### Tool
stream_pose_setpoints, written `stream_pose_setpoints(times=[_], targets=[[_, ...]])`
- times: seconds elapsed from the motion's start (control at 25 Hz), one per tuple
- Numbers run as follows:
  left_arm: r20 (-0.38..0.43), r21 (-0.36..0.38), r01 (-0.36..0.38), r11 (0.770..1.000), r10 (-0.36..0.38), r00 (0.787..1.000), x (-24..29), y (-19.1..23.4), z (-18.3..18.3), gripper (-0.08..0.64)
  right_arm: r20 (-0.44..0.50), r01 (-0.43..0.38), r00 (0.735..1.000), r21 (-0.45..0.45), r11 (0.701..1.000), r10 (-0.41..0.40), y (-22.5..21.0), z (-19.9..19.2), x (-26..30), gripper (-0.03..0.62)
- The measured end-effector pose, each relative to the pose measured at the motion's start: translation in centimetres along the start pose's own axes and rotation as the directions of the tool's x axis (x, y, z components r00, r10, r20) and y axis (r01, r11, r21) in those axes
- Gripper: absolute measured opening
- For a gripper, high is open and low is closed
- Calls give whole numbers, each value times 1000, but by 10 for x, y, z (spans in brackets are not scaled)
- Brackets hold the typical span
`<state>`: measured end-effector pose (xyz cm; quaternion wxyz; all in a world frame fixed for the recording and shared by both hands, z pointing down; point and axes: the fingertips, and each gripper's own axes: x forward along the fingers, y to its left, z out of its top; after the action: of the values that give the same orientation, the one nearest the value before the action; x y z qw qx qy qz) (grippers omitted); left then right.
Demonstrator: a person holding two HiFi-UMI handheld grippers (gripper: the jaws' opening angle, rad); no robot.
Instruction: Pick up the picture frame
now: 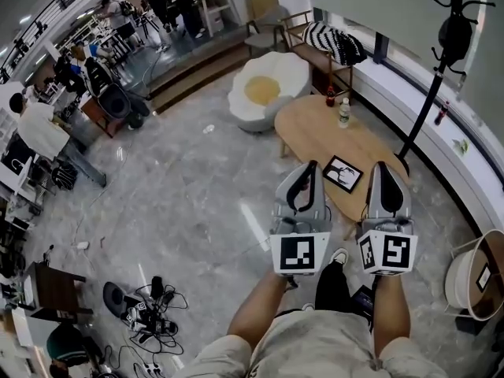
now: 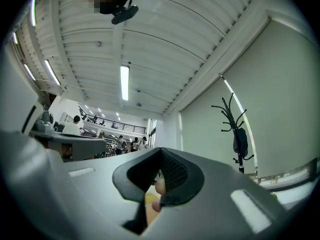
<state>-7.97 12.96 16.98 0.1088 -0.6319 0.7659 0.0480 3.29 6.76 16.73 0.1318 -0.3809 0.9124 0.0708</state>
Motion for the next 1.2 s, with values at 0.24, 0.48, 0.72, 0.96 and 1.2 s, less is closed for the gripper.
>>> stream_pose_setpoints(times=[0.24,0.48,0.72,0.96,1.2], targets=[[-7,-4,29,1000,-29,1000,71,-6,-22,5,-24,10,1000,-7,1000,-10,-37,-27,54,2],[-17,13,47,999,-47,999,159,-12,-40,5,-29,32,999,-13,999,-32,-91,-46,121,2],[-14,-11,59,998,-59,998,248,-18,-55,5,-39,42,998,-13,999,-42,-144,-64,190,2],[-13,-9,87,996,-87,996,311,-18,-67,5,-44,49,998,-5,999,-49,-172,-78,239,2],[-13,-15,153,988,-153,988,359,-6,-82,5,-42,133,990,-42,990,-135,-194,-91,273,2]])
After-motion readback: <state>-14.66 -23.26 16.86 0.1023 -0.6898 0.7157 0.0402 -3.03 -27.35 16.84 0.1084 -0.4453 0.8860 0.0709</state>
